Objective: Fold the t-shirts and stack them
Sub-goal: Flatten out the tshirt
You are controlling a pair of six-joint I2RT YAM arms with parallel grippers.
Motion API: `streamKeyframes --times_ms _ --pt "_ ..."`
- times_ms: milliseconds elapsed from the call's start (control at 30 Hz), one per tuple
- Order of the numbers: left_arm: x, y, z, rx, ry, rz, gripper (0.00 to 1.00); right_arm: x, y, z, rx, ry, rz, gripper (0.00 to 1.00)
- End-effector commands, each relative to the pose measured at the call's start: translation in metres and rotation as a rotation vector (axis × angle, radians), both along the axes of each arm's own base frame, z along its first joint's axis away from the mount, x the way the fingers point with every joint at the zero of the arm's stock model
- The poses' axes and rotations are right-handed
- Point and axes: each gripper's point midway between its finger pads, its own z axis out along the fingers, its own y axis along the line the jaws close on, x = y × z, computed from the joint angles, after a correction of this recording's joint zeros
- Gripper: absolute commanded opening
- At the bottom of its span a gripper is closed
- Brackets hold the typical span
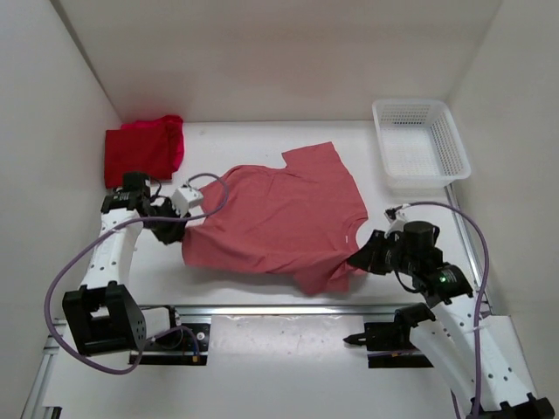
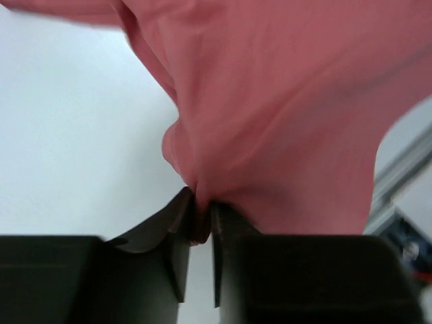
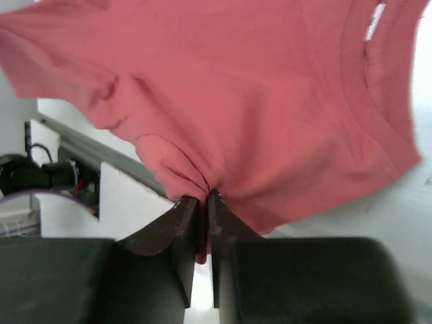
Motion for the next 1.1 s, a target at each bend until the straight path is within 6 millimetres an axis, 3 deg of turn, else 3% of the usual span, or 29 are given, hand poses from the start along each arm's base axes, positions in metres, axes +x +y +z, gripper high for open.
streamKeyframes --times_ms 0,33,100,167,200,267,367,400,467,600,633,700,733,767,800,833,867,900,933,1067 --pt "-0.06 0.02 -0.029 0.128 0.157 -0.141 0.3 -0.029 0.007 -0.016 0.09 0.159 -0.024 0.12" --pt "-0.073 0.025 -0.038 0.153 0.196 -0.155 0.31 -0.034 0.005 -0.019 0.096 0.174 -0.038 0.19" --pt "-0.091 0.034 -0.047 0.193 0.242 -0.168 0.38 -0.048 0.0 -0.029 0.086 0.234 -0.059 0.45" --pt "-0.099 0.041 -0.045 0.223 0.26 -0.168 0.86 -0.051 -0.006 -0.028 0.075 0.211 -0.066 0.54" --pt "-0.109 0.038 -0.045 0.21 0.292 -0.197 0.99 -0.051 -0.007 -0.022 0.078 0.207 -0.074 0.61" --pt "-0.104 0.046 -0.034 0.226 0.276 -0.177 0.99 -0.046 -0.012 -0.011 0.059 0.177 -0.072 0.62" --pt "-0.072 0.06 -0.015 0.24 0.152 -0.076 0.98 -0.035 -0.019 0.006 0.032 0.161 -0.074 0.62" --pt "-0.052 0.064 -0.01 0.242 0.09 -0.005 0.99 -0.031 -0.022 0.004 0.004 0.184 -0.084 0.62" --pt "-0.001 0.066 0.005 0.274 -0.074 0.096 0.98 -0.009 -0.023 0.028 -0.041 0.117 -0.073 0.62" --pt "0.069 0.034 0.025 0.237 -0.26 0.249 0.98 0.046 -0.019 0.034 -0.246 0.083 -0.015 0.55" --pt "0.087 0.033 0.021 0.205 -0.279 0.308 0.97 0.058 -0.021 0.029 -0.286 0.083 -0.02 0.5" --pt "0.118 -0.001 0.032 0.159 -0.329 0.297 0.95 0.092 -0.02 0.022 -0.313 0.106 -0.011 0.35" --pt "0.134 -0.013 0.031 0.142 -0.326 0.307 0.96 0.106 -0.022 0.013 -0.316 0.122 -0.029 0.25" --pt "0.143 -0.018 0.014 0.156 -0.286 0.305 0.95 0.123 -0.025 0.015 -0.317 0.091 -0.058 0.14" --pt "0.155 -0.025 0.023 0.129 -0.299 0.334 0.94 0.134 -0.027 0.009 -0.335 0.097 -0.056 0.07" --pt "0.167 -0.03 0.016 0.12 -0.282 0.333 0.93 0.148 -0.031 0.0 -0.363 0.102 -0.08 0.0" --pt "0.171 -0.03 -0.001 0.137 -0.244 0.333 0.92 0.161 -0.037 0.002 -0.383 0.079 -0.103 0.0" --pt "0.181 -0.035 0.005 0.144 -0.264 0.329 0.91 0.167 -0.035 -0.008 -0.391 0.108 -0.096 0.0" --pt "0.189 -0.036 -0.004 0.175 -0.26 0.325 0.91 0.18 -0.038 -0.01 -0.403 0.102 -0.101 0.0" --pt "0.208 -0.028 -0.039 0.242 -0.214 0.36 0.9 0.2 -0.048 -0.04 -0.483 0.165 -0.102 0.0"
